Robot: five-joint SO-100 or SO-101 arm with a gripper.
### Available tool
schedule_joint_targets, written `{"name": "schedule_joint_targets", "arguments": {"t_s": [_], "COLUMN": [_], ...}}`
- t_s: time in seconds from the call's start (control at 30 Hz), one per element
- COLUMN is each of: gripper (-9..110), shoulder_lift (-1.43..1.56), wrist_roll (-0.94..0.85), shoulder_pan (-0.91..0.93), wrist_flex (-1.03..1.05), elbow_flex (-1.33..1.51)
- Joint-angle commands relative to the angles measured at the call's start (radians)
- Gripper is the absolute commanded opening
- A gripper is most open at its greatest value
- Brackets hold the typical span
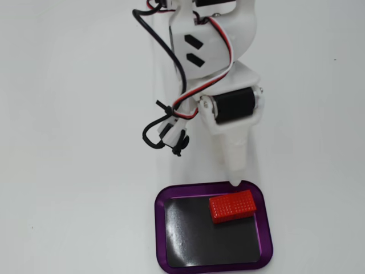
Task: Pick up the cube and place it in the box.
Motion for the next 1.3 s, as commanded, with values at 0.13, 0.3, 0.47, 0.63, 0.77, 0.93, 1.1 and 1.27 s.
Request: {"name": "schedule_joint_targets", "arguments": {"t_s": [0.13, 0.3, 0.47, 0.63, 0.77, 0.93, 1.1, 1.27], "gripper": [16, 19, 19, 19, 19, 19, 19, 19], "shoulder_lift": [0.023, 0.02, 0.071, 0.293, 0.494, 0.756, 1.026, 1.296], "wrist_roll": [0.081, 0.13, 0.175, 0.178, 0.183, 0.179, 0.179, 0.179], "shoulder_pan": [-0.009, -0.002, 0.006, 0.005, 0.006, 0.006, 0.006, 0.008], "wrist_flex": [0.416, 0.758, 0.871, 0.868, 0.867, 0.819, 0.713, 0.595], "elbow_flex": [-0.449, -0.831, -1.034, -0.79, -0.44, -0.006, 0.364, 0.689]}}
